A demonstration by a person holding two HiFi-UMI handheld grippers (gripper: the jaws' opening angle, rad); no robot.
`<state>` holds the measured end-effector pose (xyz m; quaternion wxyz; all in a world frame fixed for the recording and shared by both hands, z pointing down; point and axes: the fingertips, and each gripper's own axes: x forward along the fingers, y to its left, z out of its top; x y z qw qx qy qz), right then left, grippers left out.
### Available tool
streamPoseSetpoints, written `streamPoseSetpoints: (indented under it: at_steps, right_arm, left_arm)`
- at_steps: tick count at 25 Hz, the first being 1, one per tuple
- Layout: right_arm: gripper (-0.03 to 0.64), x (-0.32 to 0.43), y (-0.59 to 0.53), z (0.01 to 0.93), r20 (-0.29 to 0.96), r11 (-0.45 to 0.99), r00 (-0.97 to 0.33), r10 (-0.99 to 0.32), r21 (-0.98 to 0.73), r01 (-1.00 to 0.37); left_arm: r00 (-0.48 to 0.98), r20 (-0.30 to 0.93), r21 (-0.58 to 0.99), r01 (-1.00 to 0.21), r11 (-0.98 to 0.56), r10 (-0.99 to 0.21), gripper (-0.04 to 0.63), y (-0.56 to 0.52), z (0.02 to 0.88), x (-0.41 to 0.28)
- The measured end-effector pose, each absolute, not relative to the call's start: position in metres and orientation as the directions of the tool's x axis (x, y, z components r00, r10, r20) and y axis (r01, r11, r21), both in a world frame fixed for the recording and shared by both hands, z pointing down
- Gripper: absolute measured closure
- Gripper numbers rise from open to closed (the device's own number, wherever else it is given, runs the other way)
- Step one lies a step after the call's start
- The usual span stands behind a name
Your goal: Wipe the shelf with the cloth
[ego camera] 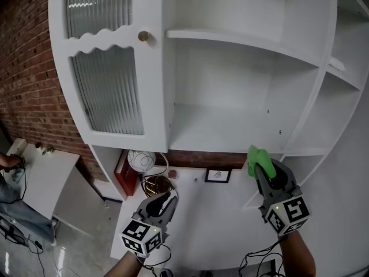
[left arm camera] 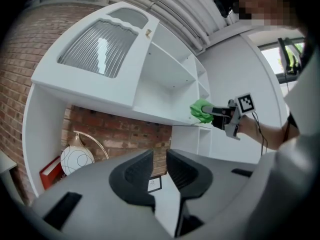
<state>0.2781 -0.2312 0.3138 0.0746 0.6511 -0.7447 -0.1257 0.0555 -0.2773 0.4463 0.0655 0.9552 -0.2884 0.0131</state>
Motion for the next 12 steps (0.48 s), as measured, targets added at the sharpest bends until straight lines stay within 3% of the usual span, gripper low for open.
streamPoseSetpoints:
  at_steps: [8,12]
  right_arm:
    - [0.515,0.25,-0.193,0.379,-0.077,0.173,-0.189,-0.979,0.182,-0.968]
    - [0.514,0.253,-0.179,0.405,-0.091,0.153,-0.182,-0.979,0.26,-0.954]
  left_arm:
    - [0.784,0.031,0.128,-0.618,-0.776,-0.62,0.515,-0.261,0.441,0.041]
    - [0.77,0.021,0.125,-0.634,-0.763,-0.637,0.515,-0.256,0.439,0.036]
